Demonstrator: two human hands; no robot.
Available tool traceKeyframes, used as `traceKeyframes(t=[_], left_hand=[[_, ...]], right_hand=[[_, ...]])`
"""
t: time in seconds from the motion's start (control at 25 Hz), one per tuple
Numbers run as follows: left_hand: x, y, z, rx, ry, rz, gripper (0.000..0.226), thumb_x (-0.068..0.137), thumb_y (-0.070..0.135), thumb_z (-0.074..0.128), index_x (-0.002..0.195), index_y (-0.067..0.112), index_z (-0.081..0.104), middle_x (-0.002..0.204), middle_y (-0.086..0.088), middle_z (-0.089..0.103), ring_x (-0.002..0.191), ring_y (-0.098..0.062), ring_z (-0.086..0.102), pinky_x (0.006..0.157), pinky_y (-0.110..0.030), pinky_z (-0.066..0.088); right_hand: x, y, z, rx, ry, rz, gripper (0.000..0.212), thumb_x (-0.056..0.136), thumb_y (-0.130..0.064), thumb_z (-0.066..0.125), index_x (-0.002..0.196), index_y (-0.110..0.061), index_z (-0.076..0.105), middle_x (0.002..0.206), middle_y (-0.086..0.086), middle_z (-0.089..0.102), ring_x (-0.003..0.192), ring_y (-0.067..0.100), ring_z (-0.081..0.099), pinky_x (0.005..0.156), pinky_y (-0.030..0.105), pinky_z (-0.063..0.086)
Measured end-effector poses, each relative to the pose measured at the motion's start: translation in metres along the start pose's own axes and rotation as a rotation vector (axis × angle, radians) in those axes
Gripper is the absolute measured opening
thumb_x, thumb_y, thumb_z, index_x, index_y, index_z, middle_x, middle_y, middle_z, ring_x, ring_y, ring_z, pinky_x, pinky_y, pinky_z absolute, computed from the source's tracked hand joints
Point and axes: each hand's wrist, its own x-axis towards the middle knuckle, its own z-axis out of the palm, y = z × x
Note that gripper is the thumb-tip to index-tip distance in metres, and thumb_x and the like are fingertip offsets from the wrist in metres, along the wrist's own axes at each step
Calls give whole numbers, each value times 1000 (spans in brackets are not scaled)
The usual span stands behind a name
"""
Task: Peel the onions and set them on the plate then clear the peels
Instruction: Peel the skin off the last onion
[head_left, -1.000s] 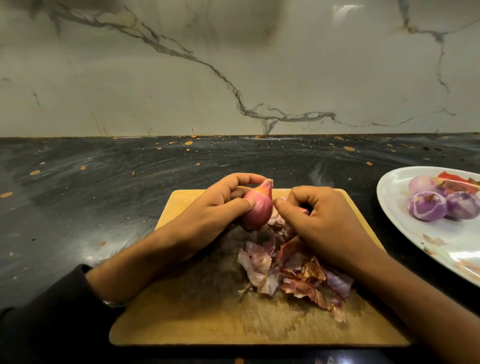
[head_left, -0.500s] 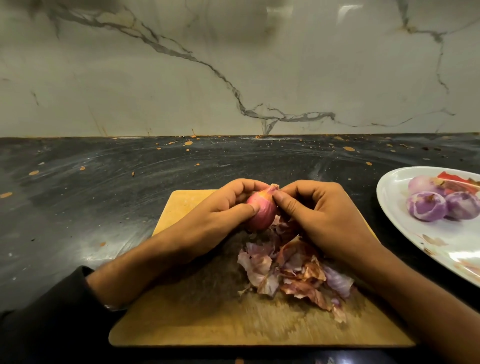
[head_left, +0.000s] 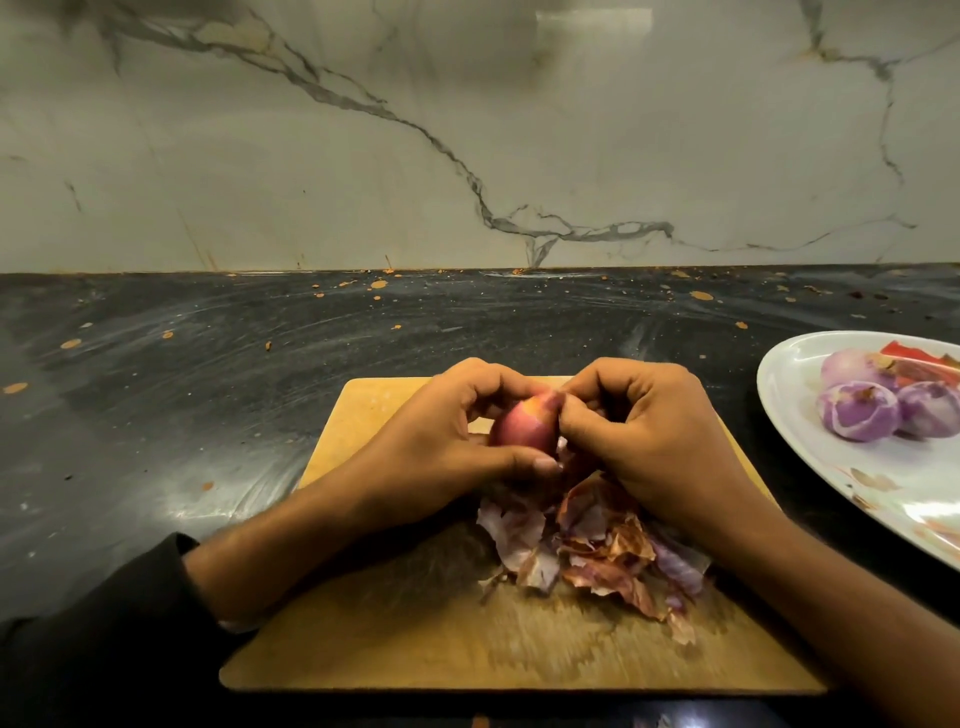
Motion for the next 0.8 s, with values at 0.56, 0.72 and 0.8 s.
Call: traceKeyframes(t=[0.56,0.72,0.8], left_hand=[[1,0,-2,-301,57,-148,29,102,11,48,128,19,59,115,-2,71,104,-19,69,84,-33,59],[0,1,-2,-349,30,-178,27,100,27,51,124,19,62,117,-8,69,106,-26,67,89,-41,55],[-2,4,-2,-338,18,-189,34,90,30,61,123,21,58,112,-6,68,95,-17,69,81,-32,57]], right_hand=[[1,2,-3,-85,49,36,13,89,-16,68,84,-23,77,69,-4,72,68,13,67,65,36,54],[-1,-1,-2,-66,2,36,13,92,-18,66,83,-22,75,69,-1,71,66,14,66,63,35,54],[-1,0,-1,-102,16,44,15,92,-19,65,80,-22,73,67,-3,70,65,12,65,61,32,53]])
